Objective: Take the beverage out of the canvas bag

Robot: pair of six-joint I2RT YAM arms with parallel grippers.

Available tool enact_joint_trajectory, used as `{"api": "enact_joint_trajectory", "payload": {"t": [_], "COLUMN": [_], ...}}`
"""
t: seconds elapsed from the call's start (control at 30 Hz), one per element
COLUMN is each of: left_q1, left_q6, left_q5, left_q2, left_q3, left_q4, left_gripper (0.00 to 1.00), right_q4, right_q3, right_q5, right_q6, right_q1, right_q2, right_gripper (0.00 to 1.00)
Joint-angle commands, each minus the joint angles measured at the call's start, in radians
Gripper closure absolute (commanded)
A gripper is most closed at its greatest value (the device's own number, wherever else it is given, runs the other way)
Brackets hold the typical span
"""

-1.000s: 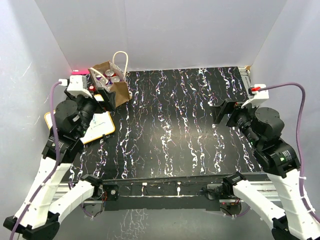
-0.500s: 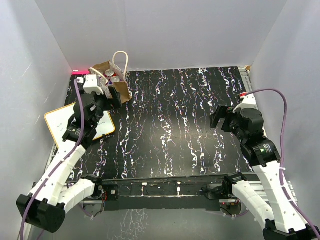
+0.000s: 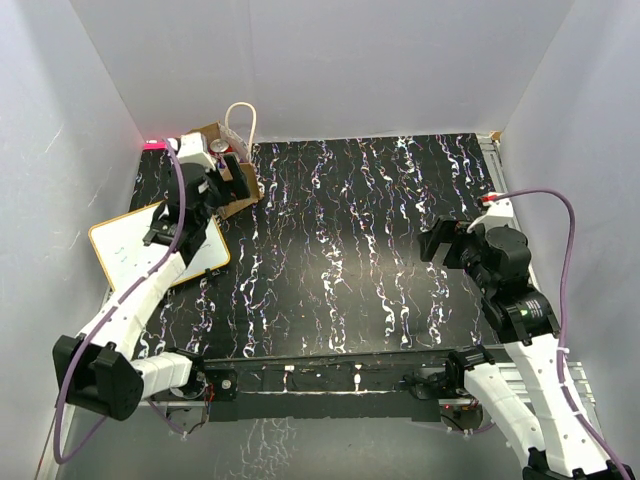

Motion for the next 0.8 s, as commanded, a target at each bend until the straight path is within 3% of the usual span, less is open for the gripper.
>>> {"api": "enact_joint_trajectory", "payload": {"t": [0.0,0.33,0.67,0.77], "left_q1": [0.053,0.243,0.275,0.284], "left_q6": [-0.129,-0.405,-0.561,-0.589], "left_q5": [0.002,0.032,-0.062,-0.043], "left_q2": [0.046,0.24,0.503,0.568], "left_q3": [0.157,0.381,0.615,0.679], "left_q4": [-0.053,-0.088,-0.205,-0.256], "left_gripper": [0.03,0.03,0.03,0.08], "right_q4": [0.093,0.13,0.136,0.137], "right_q3": [-0.006,-0.023,-0.028,-0.029], "right_q5": [-0.016,-0.023,-0.015,-0.017], "right_q6": [-0.024,-0.035,-0.04,-0.04], "right_q1": [-0.007,-0.009,-0.009,-0.009], "right_q2": [-0.032,-0.117,-0.145,-0.151], "right_gripper": [0.02,0.02,0.02,0.02]}}
